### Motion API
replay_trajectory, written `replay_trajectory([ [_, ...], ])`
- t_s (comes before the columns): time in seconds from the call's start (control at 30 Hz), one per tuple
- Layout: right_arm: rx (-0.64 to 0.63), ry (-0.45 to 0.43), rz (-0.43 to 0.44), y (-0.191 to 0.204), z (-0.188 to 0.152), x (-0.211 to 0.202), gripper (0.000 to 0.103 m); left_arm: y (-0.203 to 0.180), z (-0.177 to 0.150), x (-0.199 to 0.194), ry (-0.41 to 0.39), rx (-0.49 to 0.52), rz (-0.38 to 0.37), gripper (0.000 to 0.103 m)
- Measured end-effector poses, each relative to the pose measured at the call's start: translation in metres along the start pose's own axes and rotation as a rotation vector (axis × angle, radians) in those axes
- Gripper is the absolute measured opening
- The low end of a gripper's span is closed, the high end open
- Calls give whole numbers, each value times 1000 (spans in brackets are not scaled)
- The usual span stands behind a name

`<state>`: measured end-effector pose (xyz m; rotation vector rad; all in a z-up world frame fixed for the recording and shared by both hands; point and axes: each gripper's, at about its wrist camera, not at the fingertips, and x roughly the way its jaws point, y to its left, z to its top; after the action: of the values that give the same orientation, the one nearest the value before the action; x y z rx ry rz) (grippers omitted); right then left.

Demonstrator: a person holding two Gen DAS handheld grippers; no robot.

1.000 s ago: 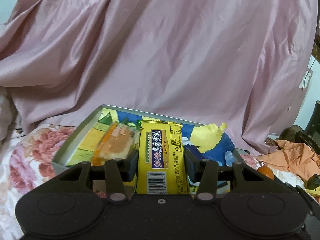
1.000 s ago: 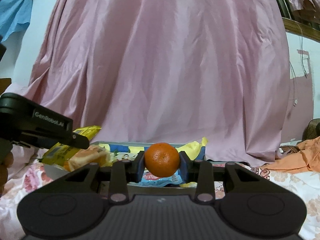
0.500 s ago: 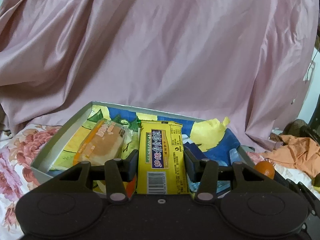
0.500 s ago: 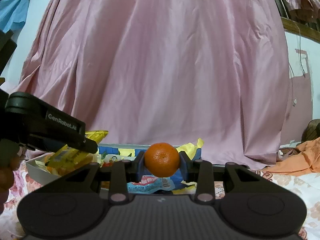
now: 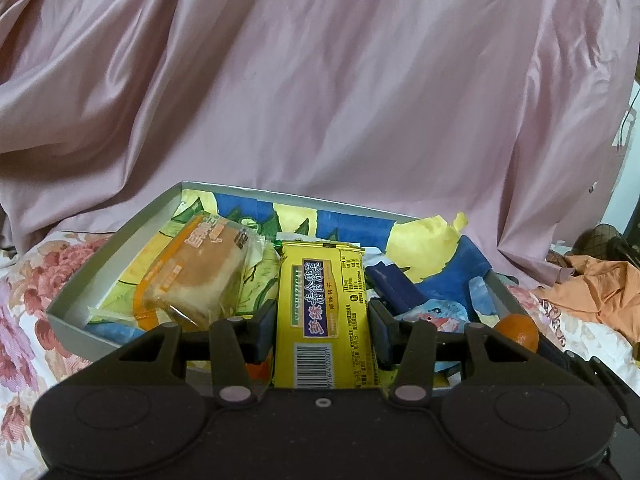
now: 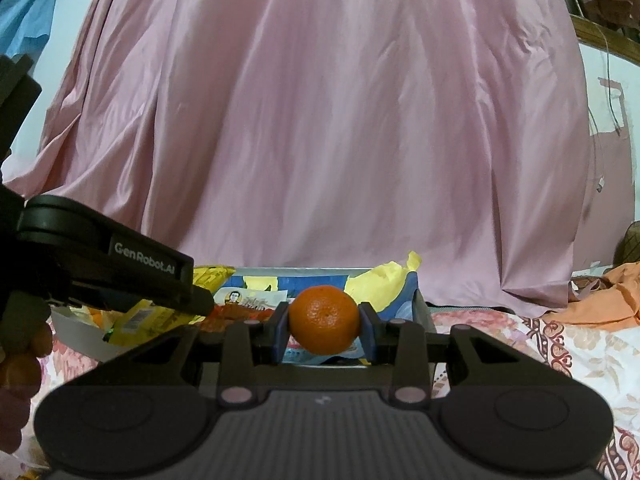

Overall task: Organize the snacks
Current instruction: 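Release the wafer bar and mandarin orange into the tray, then withdraw both open tools from the tray toward the remaining snacks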

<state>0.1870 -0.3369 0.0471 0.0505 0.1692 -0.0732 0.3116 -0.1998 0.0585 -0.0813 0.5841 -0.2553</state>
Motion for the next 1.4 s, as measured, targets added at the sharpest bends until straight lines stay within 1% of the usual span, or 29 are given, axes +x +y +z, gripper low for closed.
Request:
replay_trajectory([
  [0.2, 2, 8, 3, 0, -1, 1, 40, 0, -2, 1, 4, 1, 6, 50],
  [0.27, 3, 11, 3, 0, -1, 2, 40, 0, -1, 1, 3, 4, 8, 48],
  [0.43, 9, 22, 2, -1, -2, 4, 40, -1, -2, 2, 9, 10, 3, 48],
  [0.47, 10, 22, 2, -1, -2, 4, 42, -1, -2, 1, 9, 10, 7, 52],
  [0.5, 13, 19, 1, -1, -2, 4, 42, -1, -2, 1, 9, 8, 8, 60],
  [0.53, 16, 17, 1, -1, -2, 4, 45, -1, -2, 0, 10, 4, 13, 64],
  [0.57, 18, 14, 2, -2, -2, 3, 47, 0, -2, -2, 7, -1, 23, 72],
  [0.6, 19, 13, 2, -2, -1, 3, 48, 0, -2, -4, 1, -5, 31, 77],
  [0.63, 20, 13, 0, -2, 0, 3, 52, 1, -2, -6, -3, -8, 36, 79],
  [0.7, 25, 10, -4, -2, 0, 1, 57, 3, -1, -13, -13, -14, 34, 89],
  [0.73, 29, 7, -4, -2, 1, 0, 60, 4, -1, -16, -18, -15, 37, 91],
  [0.77, 32, 3, -6, -2, 2, -1, 65, 5, 0, -21, -28, -16, 42, 96],
  [0.8, 35, -3, -8, -2, 4, -3, 68, 6, 0, -27, -42, -17, 50, 100],
  [0.87, 39, -17, -15, -1, 7, -9, 77, 9, 1, -40, -68, -19, 57, 102],
  [0.97, 49, -42, -22, 1, 14, -21, 88, 15, 1, -61, -101, -23, 62, 102],
  [1.0, 56, -50, -21, 1, 17, -26, 90, 18, 1, -68, -109, -25, 66, 102],
  [1.07, 75, -70, -15, 3, 22, -36, 100, 23, -1, -83, -122, -29, 81, 102],
  [1.17, 92, -88, -11, 7, 29, -54, 103, 31, -4, -107, -141, -35, 107, 102],
  [1.27, 75, -98, -1, 16, 33, -70, 103, 39, -10, -128, -163, -38, 122, 102],
  [1.4, 64, -103, -10, 26, 31, -93, 103, 48, -22, -155, -185, -19, 148, 102],
])
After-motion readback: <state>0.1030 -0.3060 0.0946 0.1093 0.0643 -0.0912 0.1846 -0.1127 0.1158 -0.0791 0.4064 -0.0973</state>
